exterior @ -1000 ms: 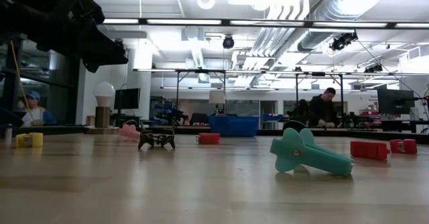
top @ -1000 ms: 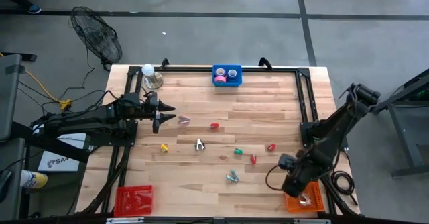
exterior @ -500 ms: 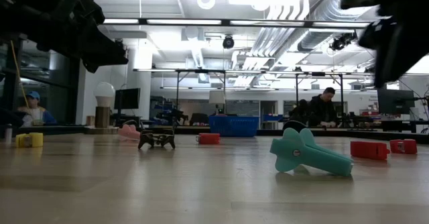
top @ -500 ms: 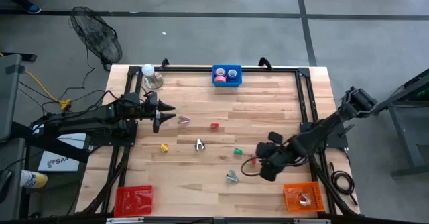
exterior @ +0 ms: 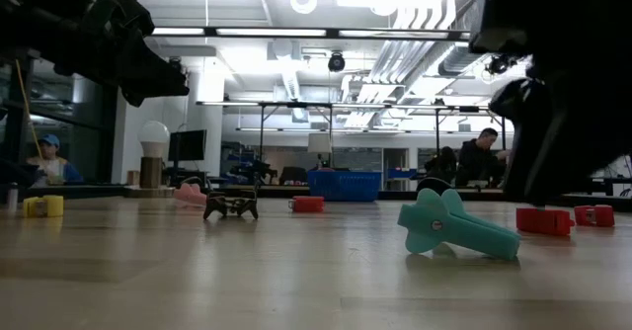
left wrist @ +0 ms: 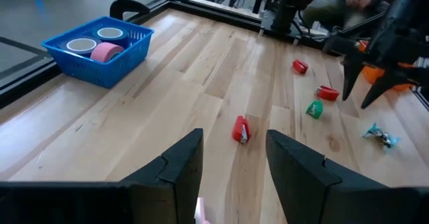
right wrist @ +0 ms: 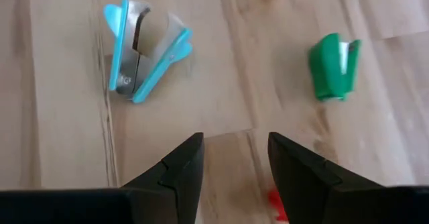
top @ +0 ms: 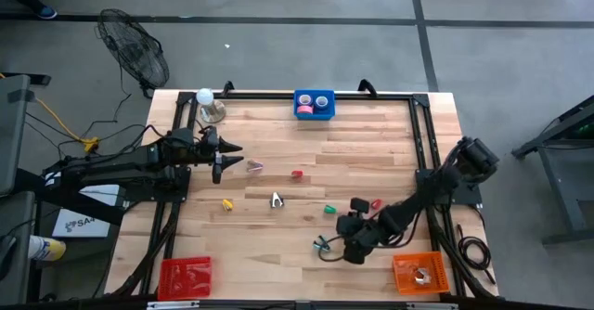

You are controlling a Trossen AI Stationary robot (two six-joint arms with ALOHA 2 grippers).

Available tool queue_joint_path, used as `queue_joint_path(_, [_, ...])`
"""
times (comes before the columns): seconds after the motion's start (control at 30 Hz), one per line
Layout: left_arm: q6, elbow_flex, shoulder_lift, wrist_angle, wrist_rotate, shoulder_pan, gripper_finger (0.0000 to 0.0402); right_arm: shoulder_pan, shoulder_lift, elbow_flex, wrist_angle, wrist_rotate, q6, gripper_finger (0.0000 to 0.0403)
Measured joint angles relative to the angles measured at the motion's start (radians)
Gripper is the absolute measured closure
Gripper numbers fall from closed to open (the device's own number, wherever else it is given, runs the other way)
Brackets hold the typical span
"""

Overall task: Pick and place Stapler, Stapler remover, tape
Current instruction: Put the light blue staple remover into the orange bin

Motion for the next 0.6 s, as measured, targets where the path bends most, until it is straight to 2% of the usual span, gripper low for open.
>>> queue_joint_path(0.23, [-0.001, 0.0, 0.002, -0.001, 0.013, 0.0, 0.0241, 0.047, 0.054, 0.0, 0.086, 0.019, 0.007, 0.0245])
queue_joint_path(0.5, [0.007, 0.0, 0.002, -0.001, 0.014, 0.0, 0.0241, 0.095, 0.061, 0.0, 0.117, 0.131, 0.073, 0.0245])
queue_joint_path(0.6, [0.007, 0.0, 0.002, -0.002, 0.014, 0.0, 0.0241, 0.107, 0.061, 0.0, 0.134, 0.139, 0.074, 0.0245])
